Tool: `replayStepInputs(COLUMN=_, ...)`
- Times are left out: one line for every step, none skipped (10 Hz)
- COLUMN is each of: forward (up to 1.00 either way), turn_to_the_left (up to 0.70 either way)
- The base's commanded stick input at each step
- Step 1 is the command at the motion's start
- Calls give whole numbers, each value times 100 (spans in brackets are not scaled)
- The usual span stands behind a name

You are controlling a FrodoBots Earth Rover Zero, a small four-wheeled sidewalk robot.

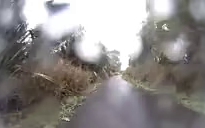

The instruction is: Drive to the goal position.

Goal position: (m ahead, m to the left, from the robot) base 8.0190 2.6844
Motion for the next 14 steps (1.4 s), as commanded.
replayStepInputs(forward=85, turn_to_the_left=0)
replayStepInputs(forward=85, turn_to_the_left=0)
replayStepInputs(forward=85, turn_to_the_left=0)
replayStepInputs(forward=85, turn_to_the_left=0)
replayStepInputs(forward=85, turn_to_the_left=0)
replayStepInputs(forward=85, turn_to_the_left=0)
replayStepInputs(forward=85, turn_to_the_left=0)
replayStepInputs(forward=85, turn_to_the_left=0)
replayStepInputs(forward=85, turn_to_the_left=0)
replayStepInputs(forward=85, turn_to_the_left=-10)
replayStepInputs(forward=85, turn_to_the_left=-33)
replayStepInputs(forward=85, turn_to_the_left=-34)
replayStepInputs(forward=85, turn_to_the_left=-27)
replayStepInputs(forward=85, turn_to_the_left=-14)
